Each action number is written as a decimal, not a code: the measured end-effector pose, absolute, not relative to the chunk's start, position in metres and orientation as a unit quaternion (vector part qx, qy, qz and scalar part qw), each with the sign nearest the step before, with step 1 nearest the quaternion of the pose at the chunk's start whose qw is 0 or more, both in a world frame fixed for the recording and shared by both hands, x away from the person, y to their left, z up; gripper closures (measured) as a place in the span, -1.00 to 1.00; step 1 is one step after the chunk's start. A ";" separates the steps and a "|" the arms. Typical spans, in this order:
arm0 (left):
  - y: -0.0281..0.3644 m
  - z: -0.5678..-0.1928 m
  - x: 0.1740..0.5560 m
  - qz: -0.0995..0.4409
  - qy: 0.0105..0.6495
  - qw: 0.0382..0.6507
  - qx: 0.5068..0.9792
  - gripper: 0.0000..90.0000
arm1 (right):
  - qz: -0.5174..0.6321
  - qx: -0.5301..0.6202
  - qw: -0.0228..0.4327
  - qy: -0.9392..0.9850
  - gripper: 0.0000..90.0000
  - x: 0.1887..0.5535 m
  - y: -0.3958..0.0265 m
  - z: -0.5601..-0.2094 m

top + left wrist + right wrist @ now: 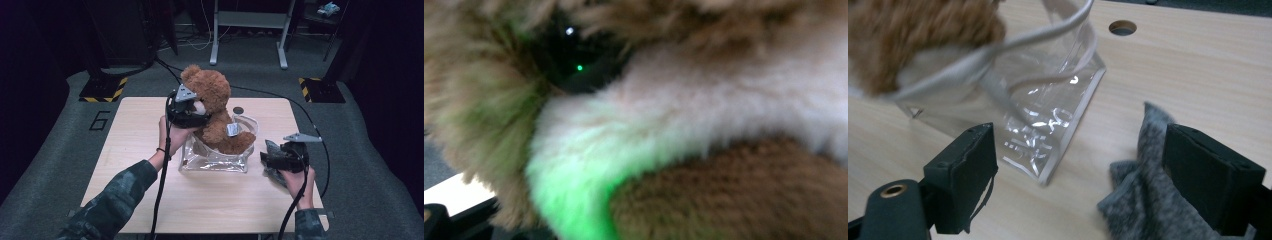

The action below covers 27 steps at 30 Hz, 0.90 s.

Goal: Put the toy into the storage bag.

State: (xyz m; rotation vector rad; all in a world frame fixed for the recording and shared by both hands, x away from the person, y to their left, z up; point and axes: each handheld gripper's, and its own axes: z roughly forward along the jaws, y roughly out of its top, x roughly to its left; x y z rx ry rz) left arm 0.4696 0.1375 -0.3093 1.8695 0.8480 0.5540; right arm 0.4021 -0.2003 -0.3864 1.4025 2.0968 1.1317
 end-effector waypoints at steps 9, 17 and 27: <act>0.137 -0.310 0.472 0.222 0.347 0.483 0.772 -0.19 | 0.393 0.489 0.179 0.758 -0.62 0.459 -0.188 -0.366; 0.136 -0.312 0.475 0.211 0.348 0.480 0.777 -0.19 | 0.388 0.482 0.170 0.767 -0.38 0.496 -0.176 -0.358; 0.138 -0.311 0.474 0.204 0.341 0.480 0.782 -0.15 | 0.361 0.450 0.150 0.803 0.13 0.530 -0.144 -0.359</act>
